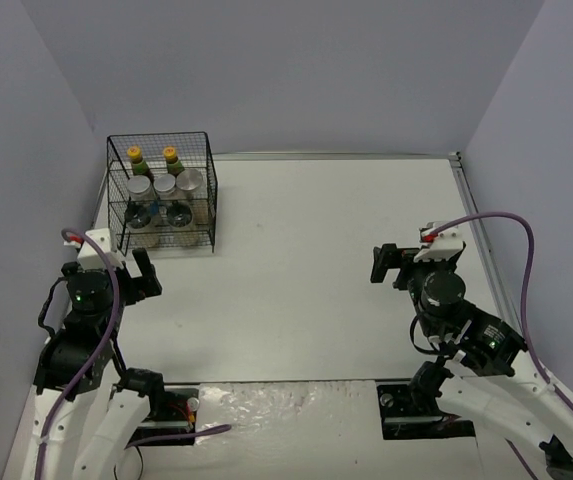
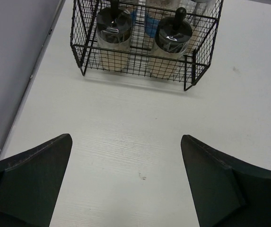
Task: Organize the condiment bottles
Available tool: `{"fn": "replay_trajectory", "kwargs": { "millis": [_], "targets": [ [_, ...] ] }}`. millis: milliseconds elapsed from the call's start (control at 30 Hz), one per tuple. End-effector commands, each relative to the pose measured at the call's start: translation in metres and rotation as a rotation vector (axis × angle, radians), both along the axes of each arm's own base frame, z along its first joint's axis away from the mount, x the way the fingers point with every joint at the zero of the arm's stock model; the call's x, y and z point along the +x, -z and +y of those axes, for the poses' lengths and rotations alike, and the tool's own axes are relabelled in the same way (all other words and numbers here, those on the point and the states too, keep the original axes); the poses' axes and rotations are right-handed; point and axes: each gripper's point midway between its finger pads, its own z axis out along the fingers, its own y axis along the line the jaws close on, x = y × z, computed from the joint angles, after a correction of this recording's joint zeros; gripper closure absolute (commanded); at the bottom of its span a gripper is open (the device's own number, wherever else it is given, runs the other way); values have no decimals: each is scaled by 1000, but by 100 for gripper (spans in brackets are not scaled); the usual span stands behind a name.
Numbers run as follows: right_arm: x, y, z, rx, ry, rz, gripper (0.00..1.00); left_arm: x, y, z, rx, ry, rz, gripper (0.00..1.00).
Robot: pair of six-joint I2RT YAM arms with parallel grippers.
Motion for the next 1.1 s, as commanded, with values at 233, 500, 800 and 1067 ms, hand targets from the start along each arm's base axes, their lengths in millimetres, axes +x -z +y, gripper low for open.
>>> {"fn": "replay_trajectory", "kwargs": {
  "millis": [233,500,800,1067],
  "targets": [
    [1,-29,-21,25,96,-78,0,-9,3,2,25,30,-102,3],
    [-4,-33,-30,48,114,-99,0,-10,6,7,28,-6,-94,3],
    [-9,-36,-38,76,129,-121,0,-10,5,8,28,-10,-97,3],
    [-9,-36,-37,78,125,-120,0,-9,6,8,30,-9,-88,3]
  ]
}}
